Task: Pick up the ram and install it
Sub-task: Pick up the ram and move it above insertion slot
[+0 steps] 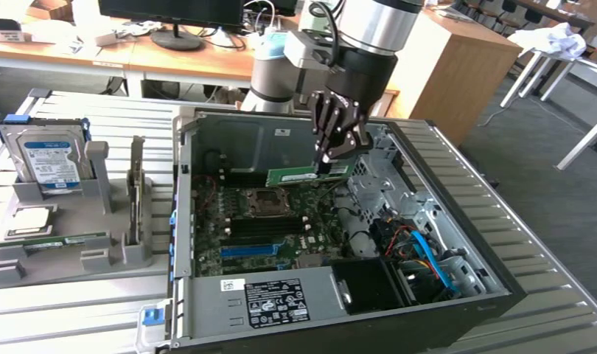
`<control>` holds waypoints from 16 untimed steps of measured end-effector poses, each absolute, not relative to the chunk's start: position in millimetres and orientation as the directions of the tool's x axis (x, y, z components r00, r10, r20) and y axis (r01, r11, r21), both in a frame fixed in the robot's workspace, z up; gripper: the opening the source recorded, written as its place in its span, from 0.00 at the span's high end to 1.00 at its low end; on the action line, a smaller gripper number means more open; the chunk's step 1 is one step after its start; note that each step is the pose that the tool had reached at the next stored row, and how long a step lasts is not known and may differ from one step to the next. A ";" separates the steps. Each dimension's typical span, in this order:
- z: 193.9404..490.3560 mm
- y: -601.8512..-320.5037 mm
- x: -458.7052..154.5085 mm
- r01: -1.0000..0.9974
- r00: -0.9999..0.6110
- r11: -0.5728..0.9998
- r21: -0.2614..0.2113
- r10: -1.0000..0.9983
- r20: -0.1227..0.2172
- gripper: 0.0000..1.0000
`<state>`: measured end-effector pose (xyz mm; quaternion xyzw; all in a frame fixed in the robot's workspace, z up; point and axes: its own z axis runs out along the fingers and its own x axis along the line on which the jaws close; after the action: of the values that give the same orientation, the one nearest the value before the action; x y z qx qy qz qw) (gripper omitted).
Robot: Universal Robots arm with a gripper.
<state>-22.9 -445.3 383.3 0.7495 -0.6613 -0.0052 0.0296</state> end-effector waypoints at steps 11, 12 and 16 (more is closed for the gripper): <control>383.3 -445.3 -12.2 -0.991 0.125 -0.123 0.051 -0.992 0.031 0.87; 383.3 -445.3 -11.0 -0.991 0.125 -0.123 0.051 -0.992 0.031 0.87; 383.2 -445.3 -6.5 -0.991 0.125 -0.124 0.051 -0.992 0.031 0.87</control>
<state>-6.5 -445.3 383.2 0.7495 -0.6613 -0.0051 0.0296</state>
